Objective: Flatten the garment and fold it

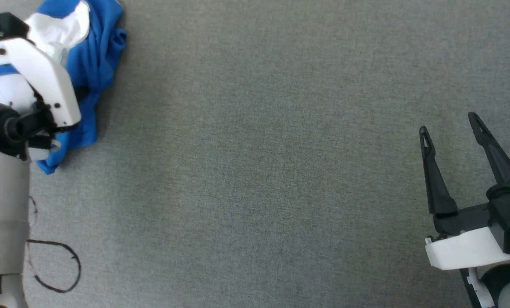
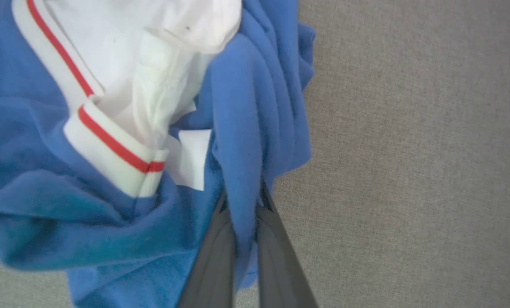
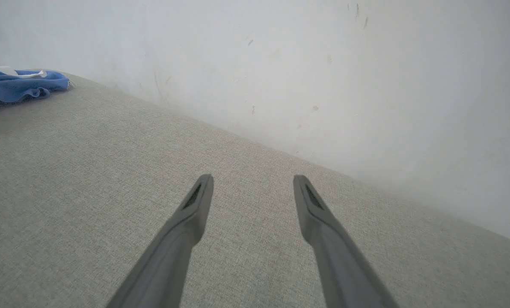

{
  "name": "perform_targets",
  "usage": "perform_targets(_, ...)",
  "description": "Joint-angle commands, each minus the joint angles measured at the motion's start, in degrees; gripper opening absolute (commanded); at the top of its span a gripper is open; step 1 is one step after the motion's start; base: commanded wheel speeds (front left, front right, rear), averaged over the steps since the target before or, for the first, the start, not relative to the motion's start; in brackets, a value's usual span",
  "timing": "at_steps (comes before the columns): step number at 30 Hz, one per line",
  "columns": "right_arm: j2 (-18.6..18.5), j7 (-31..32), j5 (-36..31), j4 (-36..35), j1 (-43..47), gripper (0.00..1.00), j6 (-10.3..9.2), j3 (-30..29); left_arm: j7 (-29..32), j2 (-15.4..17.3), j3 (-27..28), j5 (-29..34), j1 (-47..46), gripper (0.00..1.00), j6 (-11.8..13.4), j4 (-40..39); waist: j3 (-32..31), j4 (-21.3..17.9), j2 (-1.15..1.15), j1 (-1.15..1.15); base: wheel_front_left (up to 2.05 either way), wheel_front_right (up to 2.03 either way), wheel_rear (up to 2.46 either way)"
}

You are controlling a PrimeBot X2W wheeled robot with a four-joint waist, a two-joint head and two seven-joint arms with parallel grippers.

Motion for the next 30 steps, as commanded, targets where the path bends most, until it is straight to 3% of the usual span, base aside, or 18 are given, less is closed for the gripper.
perform_targets(1,0.1,-0.7,0.5,0.5,-1.0,1.0,-0.05,-0.2,-0.3,0.8,0.2,0.6,0.3,0.0,0.1,-0.7,-1.9,-0.1,-0.01,0.0,0.0,0.0,0.0)
perform_targets(11,1.6,-4.1,2.2,5.5,-0.2,1.0,-0.05,0.0,-1.0,2.5,0.6,0.5,-1.9,0.0,-0.6,-4.4,-10.2,0.4,-0.01,0.0,0.0,0.0,0.0)
perform_targets(17,2.3,-6.5,3.7,8.7,1.4,1.0,-0.05,-0.5,-4.9,3.0,0.5,2.1,-6.4,0.0,-0.7,-7.1,-16.9,0.0,-0.01,0.0,0.0,0.0,0.0)
perform_targets(23,2.4,-8.3,7.0,10.6,4.3,1.0,-0.05,-2.0,-6.8,1.1,-0.3,1.9,-12.2,0.0,-1.0,-8.1,-22.7,-1.4,-0.01,0.0,0.0,0.0,0.0)
perform_targets(30,2.4,-9.4,9.1,11.6,6.9,1.0,-0.05,-3.8,-8.7,-3.3,-1.1,0.7,-19.7,0.0,-0.2,-9.3,-26.9,-4.4,-0.01,0.0,0.0,0.0,0.0)
